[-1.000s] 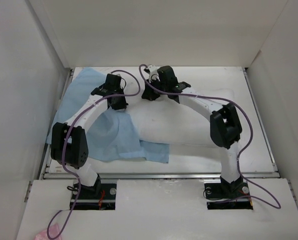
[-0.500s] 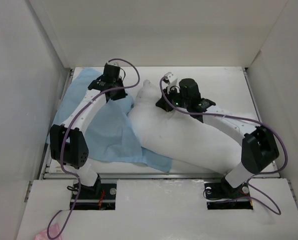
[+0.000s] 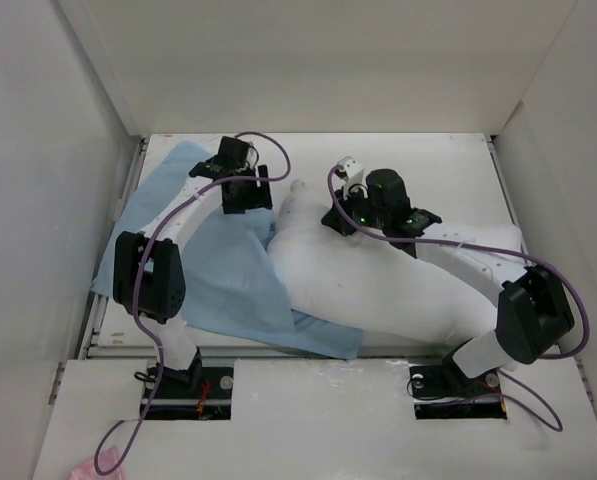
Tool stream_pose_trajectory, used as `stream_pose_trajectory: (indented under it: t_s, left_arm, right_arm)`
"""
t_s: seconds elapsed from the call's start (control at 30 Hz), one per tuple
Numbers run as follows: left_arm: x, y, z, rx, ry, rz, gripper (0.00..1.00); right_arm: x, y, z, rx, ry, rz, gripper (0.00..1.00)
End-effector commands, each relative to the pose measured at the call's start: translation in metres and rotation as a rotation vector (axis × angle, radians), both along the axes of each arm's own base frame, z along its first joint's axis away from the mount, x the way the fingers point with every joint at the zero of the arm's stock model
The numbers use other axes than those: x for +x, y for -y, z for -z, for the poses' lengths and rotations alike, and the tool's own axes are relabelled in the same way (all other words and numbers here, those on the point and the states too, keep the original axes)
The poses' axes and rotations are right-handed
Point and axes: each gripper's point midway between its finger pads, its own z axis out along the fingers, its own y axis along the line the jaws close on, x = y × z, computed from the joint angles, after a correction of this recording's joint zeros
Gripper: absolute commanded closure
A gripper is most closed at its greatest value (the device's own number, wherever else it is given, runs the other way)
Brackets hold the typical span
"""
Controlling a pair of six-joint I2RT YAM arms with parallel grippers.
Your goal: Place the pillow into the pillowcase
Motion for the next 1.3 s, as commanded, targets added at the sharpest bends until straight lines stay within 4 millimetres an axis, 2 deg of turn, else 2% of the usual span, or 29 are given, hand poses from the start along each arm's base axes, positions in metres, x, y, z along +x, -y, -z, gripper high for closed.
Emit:
stream_pose_trajectory:
  t_s: [0.0,0.07,0.1,0.2,0.27,0.3,0.33,0.4,0.43,0.47,0.5,0.53,0.57,0.63,0.67,0.7,0.77,0.8,0.87,0.9,0.93,0.97,1.03,1.1,1.2,1.23,1.27]
  left_arm:
    - [-0.037,0.027,0.014,-0.051,-0.079,0.149,0.32]
    - [-0.053,0.036,0.019,-0.112,-0.116,0.193,0.36]
    - [-0.068,0.036,0.031,-0.124,-0.163,0.205,0.39]
    - [-0.083,0.033,0.042,-0.131,-0.199,0.199,0.39]
    - [-0.093,0.041,0.054,-0.143,-0.24,0.228,0.41]
    - [-0.093,0.04,0.06,-0.132,-0.252,0.222,0.49]
    - [-0.089,0.045,0.065,-0.117,-0.259,0.231,0.62]
    - [-0.084,0.051,0.066,-0.108,-0.256,0.239,1.0]
    - [-0.076,0.054,0.06,-0.12,-0.228,0.234,1.0]
    - [-0.061,0.06,0.046,-0.136,-0.168,0.24,1.0]
    - [-0.049,0.056,0.039,-0.102,-0.125,0.214,1.0]
    - [-0.037,0.053,0.023,-0.085,-0.069,0.195,1.0]
    - [-0.017,0.055,-0.01,-0.082,0.028,0.176,1.0]
    - [0.009,0.042,-0.039,-0.057,0.122,0.116,1.0]
    - [0.019,0.037,-0.057,-0.065,0.173,0.079,1.0]
    - [0.037,0.03,-0.083,-0.095,0.245,0.017,1.0]
    - [0.045,0.033,-0.11,-0.115,0.306,0.017,1.0]
    - [0.056,0.034,-0.121,-0.11,0.34,0.016,1.0]
    - [0.058,0.031,-0.122,-0.078,0.33,0.028,1.0]
    - [0.056,0.031,-0.125,-0.076,0.326,0.028,1.0]
    - [0.052,0.031,-0.114,-0.071,0.282,0.037,1.0]
    - [0.05,0.027,-0.106,-0.05,0.264,0.024,1.0]
    - [0.04,0.017,-0.103,-0.018,0.261,0.008,1.0]
    - [0.038,0.024,-0.11,-0.049,0.276,0.045,1.0]
    - [0.04,0.039,-0.12,-0.07,0.318,0.082,1.0]
    - [0.045,0.04,-0.124,-0.075,0.333,0.081,1.0]
    - [0.051,0.043,-0.124,-0.086,0.33,0.071,1.0]
  right_arm:
    - [0.004,0.013,-0.001,-0.027,0.012,0.068,1.0]
    - [0.004,0.015,0.001,-0.03,-0.001,0.088,1.0]
    - [0.005,0.016,0.001,-0.034,0.001,0.097,1.0]
    - [0.005,0.016,0.001,-0.034,0.001,0.097,1.0]
    - [0.005,0.016,0.001,-0.034,0.001,0.097,1.0]
    - [0.005,0.016,0.001,-0.029,-0.005,0.101,1.0]
    - [0.004,0.015,0.001,-0.026,-0.007,0.093,1.0]
    - [0.003,0.015,-0.004,-0.019,0.001,0.093,1.0]
    - [0.002,0.014,-0.004,-0.015,-0.002,0.082,1.0]
    - [0.002,0.014,-0.004,-0.015,-0.002,0.082,1.0]
    - [-0.002,0.014,-0.008,-0.013,0.004,0.064,1.0]
    - [-0.004,0.013,-0.014,-0.001,0.015,0.056,1.0]
    - [-0.008,0.014,-0.014,-0.002,0.018,0.041,1.0]
    - [-0.017,0.012,-0.025,0.009,0.05,0.014,1.0]
    - [-0.027,0.006,-0.025,0.014,0.049,-0.017,1.0]
    - [-0.036,0.007,-0.028,0.017,0.054,-0.028,1.0]
    - [-0.047,0.003,-0.033,0.012,0.075,-0.044,1.0]
    - [-0.049,0.007,-0.029,0.0,0.067,-0.033,1.0]
    - [-0.053,0.012,-0.03,-0.005,0.081,-0.015,1.0]
    - [-0.049,0.02,-0.018,-0.039,0.075,0.031,1.0]
    - [-0.046,0.024,-0.021,-0.044,0.09,0.059,1.0]
    - [-0.046,0.029,-0.013,-0.061,0.069,0.085,1.0]
    - [-0.048,0.03,-0.007,-0.068,0.059,0.083,1.0]
    - [-0.051,0.022,-0.013,-0.034,0.067,0.041,1.0]
    - [-0.066,-0.011,-0.024,0.038,0.068,-0.127,1.0]
    - [-0.076,-0.024,-0.027,0.042,0.076,-0.182,1.0]
    - [-0.078,-0.031,-0.037,0.046,0.095,-0.203,1.0]
